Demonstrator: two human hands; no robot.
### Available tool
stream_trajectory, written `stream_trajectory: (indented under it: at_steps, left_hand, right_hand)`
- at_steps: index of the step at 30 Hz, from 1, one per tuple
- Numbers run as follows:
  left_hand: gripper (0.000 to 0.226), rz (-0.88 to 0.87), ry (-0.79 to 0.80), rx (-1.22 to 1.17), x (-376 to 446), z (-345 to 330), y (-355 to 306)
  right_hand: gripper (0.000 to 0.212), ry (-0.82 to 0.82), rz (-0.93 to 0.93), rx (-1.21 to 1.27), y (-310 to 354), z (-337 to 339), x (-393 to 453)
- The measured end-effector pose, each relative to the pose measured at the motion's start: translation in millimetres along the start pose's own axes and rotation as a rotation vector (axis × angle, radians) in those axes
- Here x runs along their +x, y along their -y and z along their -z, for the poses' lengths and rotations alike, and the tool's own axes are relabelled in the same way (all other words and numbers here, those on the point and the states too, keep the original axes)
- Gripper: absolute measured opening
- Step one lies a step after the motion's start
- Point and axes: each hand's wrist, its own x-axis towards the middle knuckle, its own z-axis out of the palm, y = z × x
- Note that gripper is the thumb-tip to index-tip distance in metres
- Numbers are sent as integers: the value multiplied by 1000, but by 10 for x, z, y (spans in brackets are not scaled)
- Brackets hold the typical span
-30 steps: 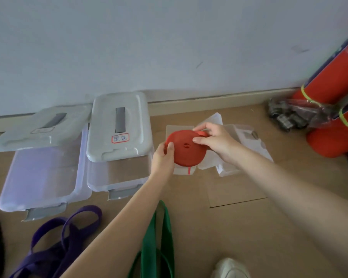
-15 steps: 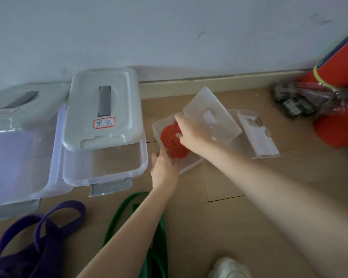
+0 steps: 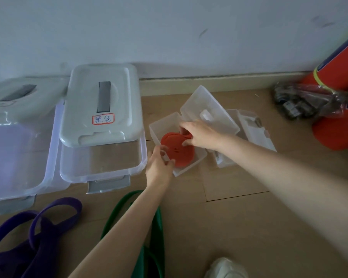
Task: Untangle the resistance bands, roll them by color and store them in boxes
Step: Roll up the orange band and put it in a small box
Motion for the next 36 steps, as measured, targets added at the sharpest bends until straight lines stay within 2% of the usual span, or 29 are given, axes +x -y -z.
stream_trajectory:
  at_steps: [3,7,9,12,14,17,21,24,26,30,36]
  left_hand:
    - [26,-15,14,-13,2,5,39]
    - [27,-42,-2,31,4,6,24]
    - [37,-85,-1,153,-16,5,-21]
    - [57,-303,-91,483,8,-18,-28]
    - [62,-397,-83,642,93,-51,-31]
    - [56,-283,7,719,220,-86,-73]
    - [54,-323,82,714,287,-41,-45]
    - [57,-315,83,686,290,-18,-36]
    - [58,-316,81,726,280,-36,-55]
    - [59,-316,107,742,283,-7,-87]
    - [59,-323,139,801,282,11,-117]
  right_hand:
    - [28,65,-51,108,-4,61,-29]
    - [31,120,-45,90,29,68,-14]
    - [29,81,-43,51,13,35,2]
    - [33,17,-20,-146,-41,-13,52]
    - [39,-25,11,-267,-84,-36,66]
    - [40,-86,45,-336,-141,-107,52]
    - [36,-192,94,-345,-153,-195,4]
    - [20,-306,109,-346,-188,-191,-74]
    - [19,-267,67,-435,-171,-223,-109]
    - [26,-323,-59,-370,-3,-299,-89]
    - [24,-338,-21,-357,-30,-339,-202]
